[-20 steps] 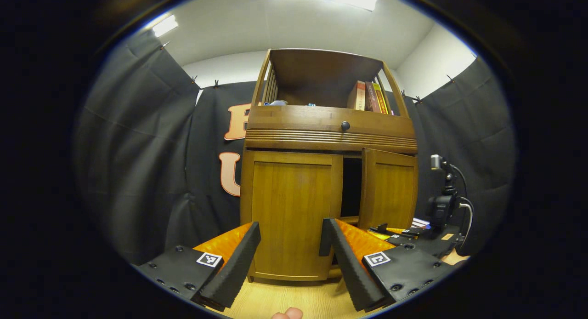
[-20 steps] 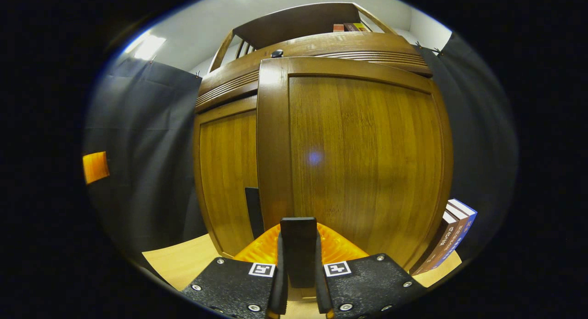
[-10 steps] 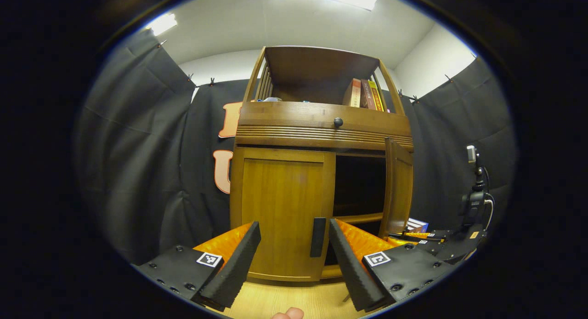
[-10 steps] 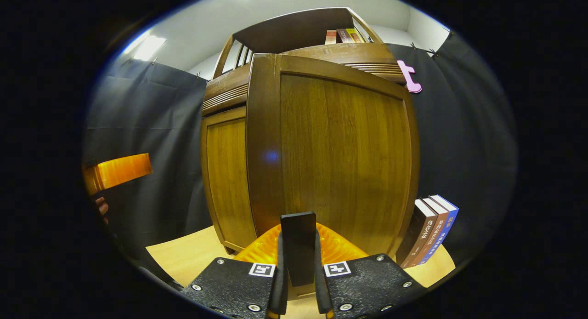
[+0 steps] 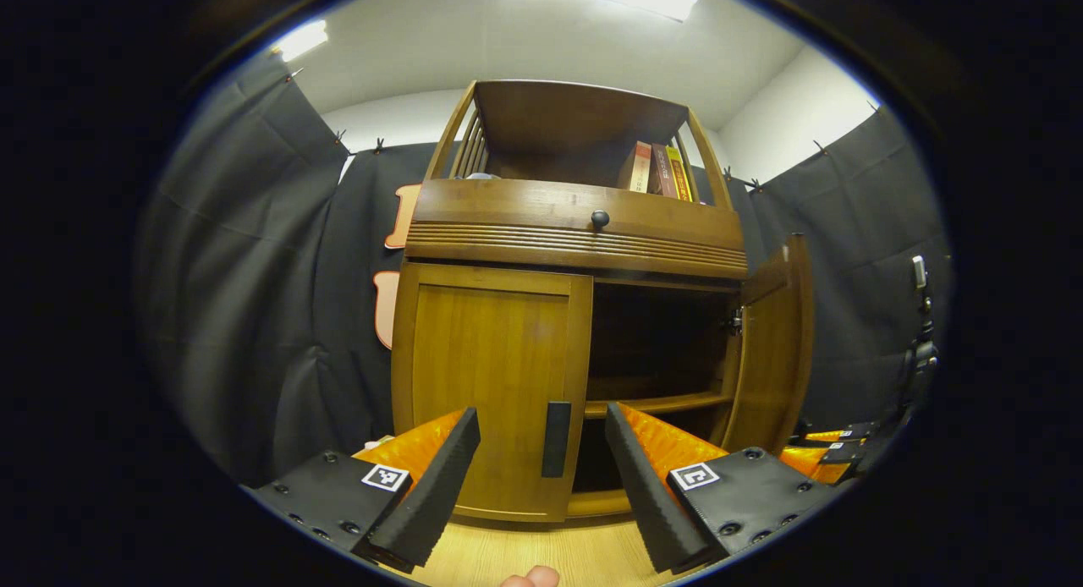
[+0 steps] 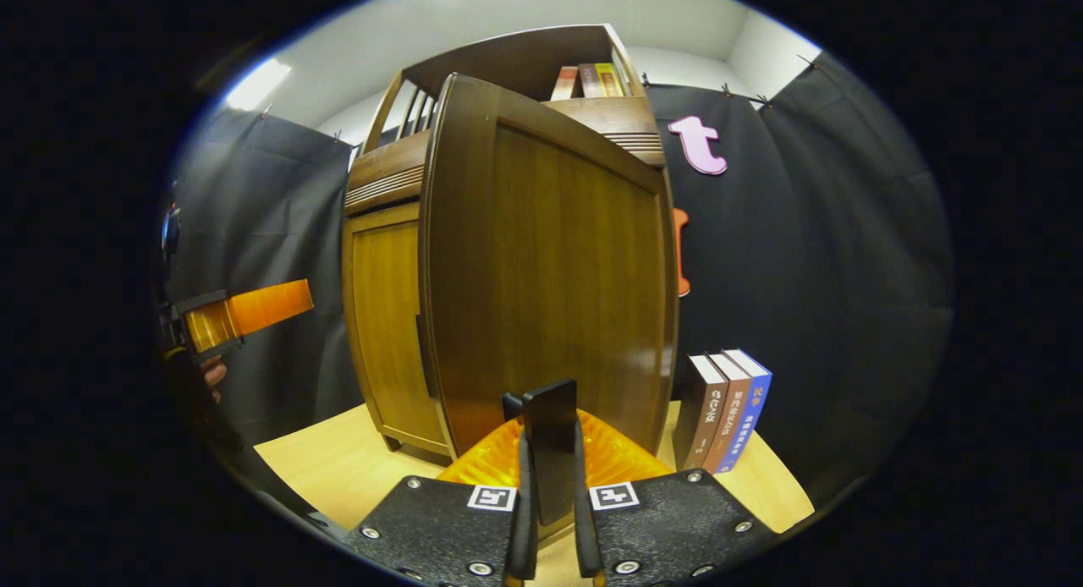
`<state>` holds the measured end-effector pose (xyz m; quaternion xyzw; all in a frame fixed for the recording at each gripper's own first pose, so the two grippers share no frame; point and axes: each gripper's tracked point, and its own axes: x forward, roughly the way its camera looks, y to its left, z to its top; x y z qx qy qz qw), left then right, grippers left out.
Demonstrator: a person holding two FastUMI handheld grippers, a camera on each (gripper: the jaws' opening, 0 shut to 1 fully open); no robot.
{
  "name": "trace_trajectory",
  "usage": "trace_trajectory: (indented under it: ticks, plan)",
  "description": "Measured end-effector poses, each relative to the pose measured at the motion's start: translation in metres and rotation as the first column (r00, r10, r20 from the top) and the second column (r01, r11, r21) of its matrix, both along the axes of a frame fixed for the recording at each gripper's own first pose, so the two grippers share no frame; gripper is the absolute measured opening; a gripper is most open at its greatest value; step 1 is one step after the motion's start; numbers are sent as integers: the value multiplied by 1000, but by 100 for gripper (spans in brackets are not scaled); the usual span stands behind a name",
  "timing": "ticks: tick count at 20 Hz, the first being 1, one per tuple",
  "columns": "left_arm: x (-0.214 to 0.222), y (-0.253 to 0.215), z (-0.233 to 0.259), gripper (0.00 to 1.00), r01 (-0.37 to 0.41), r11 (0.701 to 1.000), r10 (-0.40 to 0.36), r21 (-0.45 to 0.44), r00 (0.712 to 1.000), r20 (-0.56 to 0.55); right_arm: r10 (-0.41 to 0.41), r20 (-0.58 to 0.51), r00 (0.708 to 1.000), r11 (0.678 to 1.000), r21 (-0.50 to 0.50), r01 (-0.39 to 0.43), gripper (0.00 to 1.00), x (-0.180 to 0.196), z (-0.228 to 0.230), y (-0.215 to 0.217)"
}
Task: Open the right door of the double-door shoe cabinet with the right hand, and open the left door with the left hand.
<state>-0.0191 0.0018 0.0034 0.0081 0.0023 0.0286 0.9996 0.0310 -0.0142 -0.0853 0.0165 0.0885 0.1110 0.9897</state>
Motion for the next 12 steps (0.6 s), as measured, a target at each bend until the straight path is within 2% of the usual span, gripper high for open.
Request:
trace_trajectory:
  ticks: [1, 2, 3, 5, 7, 8, 9, 10, 12]
  plan:
    - [1, -1, -2, 98, -1, 1000, 1, -1, 1000, -1, -15, 0, 1000, 1000, -13, 15, 16, -3, 1, -9]
    - [-1, -4, -9, 98, -4, 1000, 4, 1, 1000, -7, -37, 6, 999, 999, -29, 37, 27, -1, -2, -16]
    - [-2, -3, -13, 97, -11, 1000, 11, 2, 1000, -15, -65, 17, 998, 997, -46, 66, 15, -3, -1, -26]
    - [-2, -2, -16, 94, -18, 1000, 18, -11, 1000, -19, -138, 40, 990, 987, -81, 141, 12, -7, 1, -54]
    - [-2, -1, -20, 96, -23, 999, 22, -25, 999, -27, -186, 44, 982, 977, -101, 190, 6, -9, 2, -78]
    - [-2, 0, -22, 96, -25, 999, 25, -27, 999, -32, -202, 42, 979, 972, -116, 205, 15, -10, 2, -89]
    - [-3, 1, -24, 96, -30, 999, 29, -25, 999, -36, -193, 46, 980, 974, -114, 197, 1, -12, 4, -100]
    - [-3, 3, -26, 99, -37, 999, 37, -21, 998, -42, -176, 49, 983, 979, -92, 180, 0, -10, 4, -102]
    - [-2, 6, -28, 95, -53, 998, 53, -15, 998, -44, -148, 75, 986, 984, -87, 155, 0, -9, 7, -114]
